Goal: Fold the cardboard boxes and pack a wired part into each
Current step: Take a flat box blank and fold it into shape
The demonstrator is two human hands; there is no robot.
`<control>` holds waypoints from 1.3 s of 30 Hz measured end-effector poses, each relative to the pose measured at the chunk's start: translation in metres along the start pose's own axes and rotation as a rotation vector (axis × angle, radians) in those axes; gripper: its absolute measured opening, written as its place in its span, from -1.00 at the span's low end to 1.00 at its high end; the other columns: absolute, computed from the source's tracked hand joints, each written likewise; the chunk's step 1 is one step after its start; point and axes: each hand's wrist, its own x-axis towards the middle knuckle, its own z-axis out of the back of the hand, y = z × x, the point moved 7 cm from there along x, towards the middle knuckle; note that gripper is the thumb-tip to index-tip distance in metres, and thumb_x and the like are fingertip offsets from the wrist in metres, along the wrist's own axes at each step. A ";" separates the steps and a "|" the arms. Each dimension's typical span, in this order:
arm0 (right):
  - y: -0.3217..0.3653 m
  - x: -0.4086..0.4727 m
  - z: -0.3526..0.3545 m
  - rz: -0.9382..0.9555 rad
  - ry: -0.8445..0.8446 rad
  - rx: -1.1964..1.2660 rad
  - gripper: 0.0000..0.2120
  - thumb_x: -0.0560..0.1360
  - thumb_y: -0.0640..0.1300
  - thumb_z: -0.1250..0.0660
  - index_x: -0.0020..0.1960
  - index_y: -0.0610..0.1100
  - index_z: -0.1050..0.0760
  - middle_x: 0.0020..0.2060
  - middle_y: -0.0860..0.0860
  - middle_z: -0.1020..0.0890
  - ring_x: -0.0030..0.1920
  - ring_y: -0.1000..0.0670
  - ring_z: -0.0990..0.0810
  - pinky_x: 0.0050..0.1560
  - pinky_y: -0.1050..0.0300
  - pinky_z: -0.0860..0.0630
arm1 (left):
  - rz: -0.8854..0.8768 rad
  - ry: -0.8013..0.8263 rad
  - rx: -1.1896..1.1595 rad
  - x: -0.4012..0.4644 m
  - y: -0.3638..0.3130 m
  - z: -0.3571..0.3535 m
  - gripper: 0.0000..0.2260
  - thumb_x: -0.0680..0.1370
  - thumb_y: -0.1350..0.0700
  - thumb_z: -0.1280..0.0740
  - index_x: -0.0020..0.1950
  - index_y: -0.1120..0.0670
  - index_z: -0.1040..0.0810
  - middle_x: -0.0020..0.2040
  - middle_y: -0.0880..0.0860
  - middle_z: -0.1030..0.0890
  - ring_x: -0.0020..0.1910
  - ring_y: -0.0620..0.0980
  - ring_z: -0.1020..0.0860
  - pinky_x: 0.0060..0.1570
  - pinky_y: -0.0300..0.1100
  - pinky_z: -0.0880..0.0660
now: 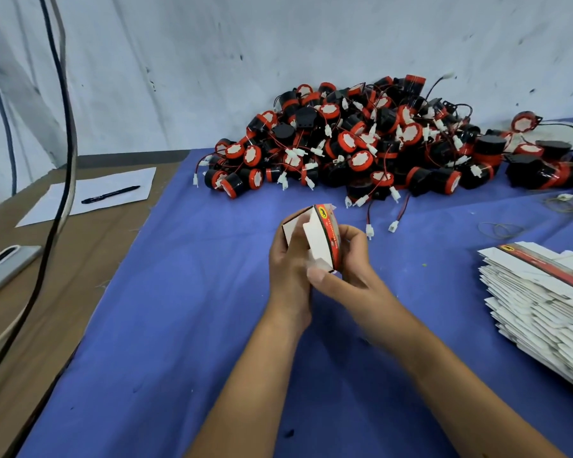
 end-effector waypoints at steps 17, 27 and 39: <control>-0.009 0.004 0.008 -0.118 -0.249 0.155 -0.79 0.67 -0.11 -0.28 0.26 -0.13 -0.36 0.13 -0.14 -0.67 0.15 -0.10 -0.68 0.14 -0.13 -0.66 | 0.003 0.087 0.157 0.000 -0.003 0.002 -0.46 0.55 -0.41 -0.09 0.35 -0.18 -0.58 0.22 0.10 -0.69 0.16 0.16 -0.68 0.08 0.07 -0.64; -0.008 0.005 0.015 -0.130 -0.166 0.178 -0.71 0.60 -0.07 -0.36 0.28 -0.12 -0.46 0.15 -0.07 -0.67 0.18 -0.07 -0.66 0.12 0.06 -0.60 | -0.166 0.045 0.236 0.002 -0.009 0.000 -0.46 0.55 -0.40 -0.10 0.27 -0.11 -0.61 0.15 0.02 -0.72 0.10 0.15 -0.69 0.01 0.10 -0.66; 0.023 0.017 0.012 0.241 0.045 -1.271 -0.66 0.46 -0.08 -0.42 0.23 0.05 -0.56 0.05 0.17 -0.67 0.23 0.06 -0.53 0.58 0.00 -0.06 | -0.218 0.013 0.589 0.013 -0.001 0.012 -0.56 0.50 -0.36 -0.26 0.32 -0.23 -0.49 -0.01 -0.09 -0.67 -0.01 -0.14 -0.65 -0.02 -0.24 -0.58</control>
